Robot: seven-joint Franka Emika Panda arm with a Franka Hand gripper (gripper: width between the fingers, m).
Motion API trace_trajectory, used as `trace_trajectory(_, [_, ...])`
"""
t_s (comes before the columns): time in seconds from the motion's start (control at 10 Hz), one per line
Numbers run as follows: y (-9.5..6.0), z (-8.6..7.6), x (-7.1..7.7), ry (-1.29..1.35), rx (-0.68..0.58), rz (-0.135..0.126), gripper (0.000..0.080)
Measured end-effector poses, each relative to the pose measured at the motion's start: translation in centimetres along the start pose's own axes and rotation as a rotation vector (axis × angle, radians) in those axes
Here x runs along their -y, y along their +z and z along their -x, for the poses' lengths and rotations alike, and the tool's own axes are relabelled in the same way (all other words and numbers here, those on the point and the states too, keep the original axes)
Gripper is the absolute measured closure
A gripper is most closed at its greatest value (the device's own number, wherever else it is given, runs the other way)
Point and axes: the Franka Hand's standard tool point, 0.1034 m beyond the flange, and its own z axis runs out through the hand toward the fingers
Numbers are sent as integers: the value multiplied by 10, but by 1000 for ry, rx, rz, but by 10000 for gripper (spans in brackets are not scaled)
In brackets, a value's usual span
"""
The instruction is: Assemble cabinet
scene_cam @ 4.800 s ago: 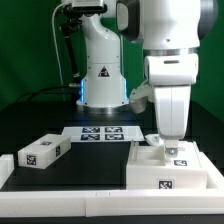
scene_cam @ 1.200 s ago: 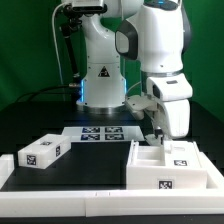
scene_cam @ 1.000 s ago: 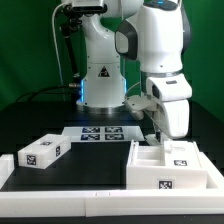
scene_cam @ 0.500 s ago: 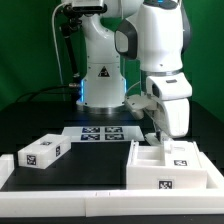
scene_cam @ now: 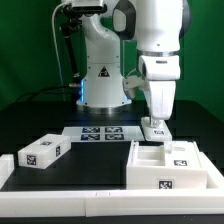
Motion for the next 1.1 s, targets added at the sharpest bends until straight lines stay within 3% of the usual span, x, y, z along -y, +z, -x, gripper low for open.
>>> trace_trajectory(0.2, [-16, 15, -9, 24, 20, 0, 731])
trace_trajectory(0.7, [-14, 16, -8, 29, 18, -1, 731])
trace_trajectory(1.0, [-9, 23, -3, 166, 18, -21, 731])
trace_trajectory(1.1, [-9, 21, -4, 164, 11, -3, 731])
